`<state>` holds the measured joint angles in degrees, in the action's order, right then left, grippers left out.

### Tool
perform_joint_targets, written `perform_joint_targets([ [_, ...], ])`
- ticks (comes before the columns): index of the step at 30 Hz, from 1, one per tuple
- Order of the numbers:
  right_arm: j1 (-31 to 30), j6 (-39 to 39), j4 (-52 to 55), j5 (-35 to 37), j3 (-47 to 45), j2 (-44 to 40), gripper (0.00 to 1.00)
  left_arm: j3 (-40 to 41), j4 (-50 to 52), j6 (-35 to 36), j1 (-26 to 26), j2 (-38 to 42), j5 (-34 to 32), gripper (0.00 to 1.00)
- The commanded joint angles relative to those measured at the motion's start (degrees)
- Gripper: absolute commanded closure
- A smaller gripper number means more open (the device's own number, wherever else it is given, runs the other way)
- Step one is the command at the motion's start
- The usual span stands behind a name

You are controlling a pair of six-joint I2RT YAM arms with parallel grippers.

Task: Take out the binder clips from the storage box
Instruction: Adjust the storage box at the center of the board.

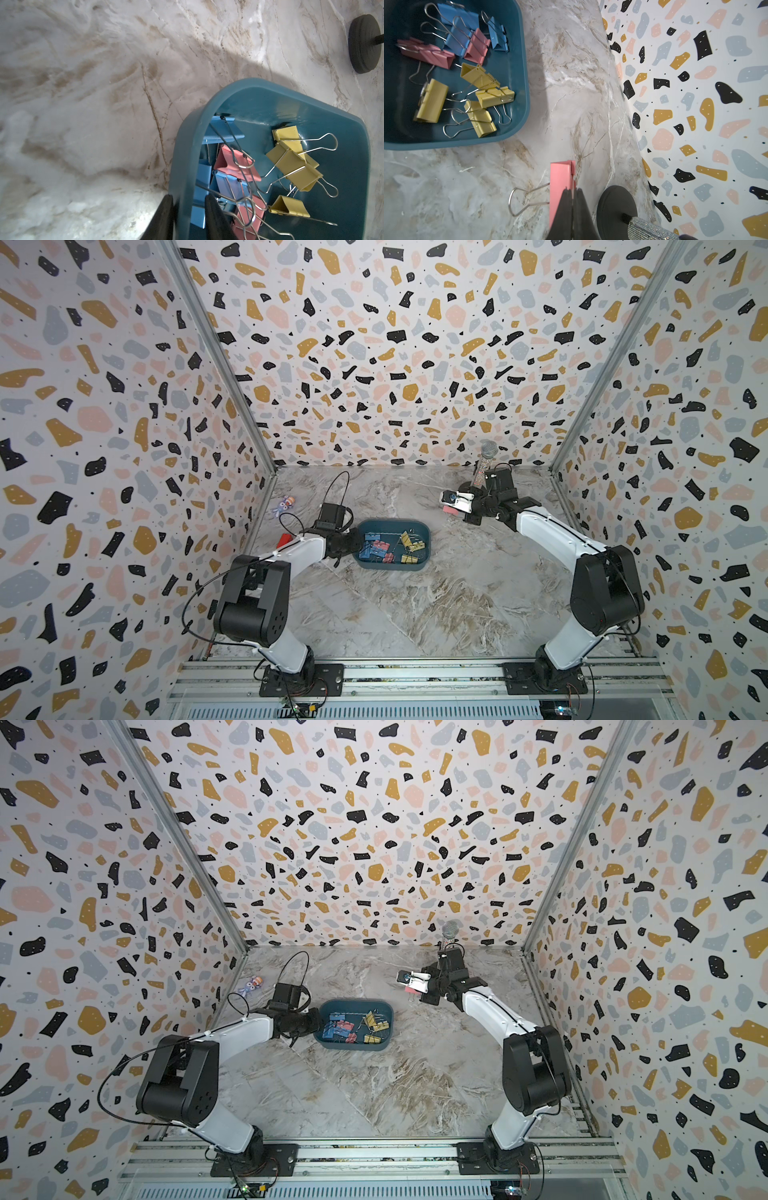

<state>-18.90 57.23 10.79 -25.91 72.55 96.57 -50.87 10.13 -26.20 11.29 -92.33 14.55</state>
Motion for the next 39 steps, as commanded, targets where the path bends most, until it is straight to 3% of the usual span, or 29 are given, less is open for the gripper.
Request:
perform_joint_targets([
  [1, 0.44, 3.49, -0.08, -3.76, -0.83, 2.13, 1.0, 0.47, -2.01, -0.11, -0.21, -0.26, 1.19, 0.7],
  [18, 0.44, 7.34, -4.51, -3.77, -0.44, 9.86, 1.0, -0.47, 0.06, -0.59, -0.21, -3.49, -1.25, 0.79],
  [39, -3.11, 9.66, -11.35, -2.68, 0.31, 15.5, 1.0, 2.56, 5.05, -1.58, -3.73, 1.59, -9.28, 0.8],
])
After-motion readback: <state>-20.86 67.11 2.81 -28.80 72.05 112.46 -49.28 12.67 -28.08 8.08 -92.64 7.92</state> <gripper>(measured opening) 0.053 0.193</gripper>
